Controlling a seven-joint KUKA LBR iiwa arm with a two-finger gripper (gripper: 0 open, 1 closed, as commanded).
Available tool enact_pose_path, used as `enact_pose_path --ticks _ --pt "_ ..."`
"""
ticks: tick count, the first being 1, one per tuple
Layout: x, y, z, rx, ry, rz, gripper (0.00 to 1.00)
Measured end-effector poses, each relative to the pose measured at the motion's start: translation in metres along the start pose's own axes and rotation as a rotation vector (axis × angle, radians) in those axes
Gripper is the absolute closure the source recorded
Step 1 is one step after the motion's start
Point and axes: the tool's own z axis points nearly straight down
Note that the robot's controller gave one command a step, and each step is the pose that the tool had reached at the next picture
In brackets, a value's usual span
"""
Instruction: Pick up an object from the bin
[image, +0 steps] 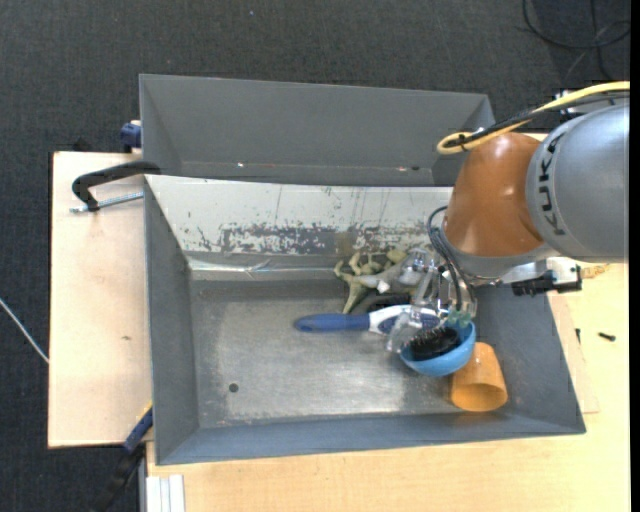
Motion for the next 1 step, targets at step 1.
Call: enact_pose_path --ticks 1 --pt "0.0017 0.0091 0.0316 -0.002 0.001 0.183 0.0"
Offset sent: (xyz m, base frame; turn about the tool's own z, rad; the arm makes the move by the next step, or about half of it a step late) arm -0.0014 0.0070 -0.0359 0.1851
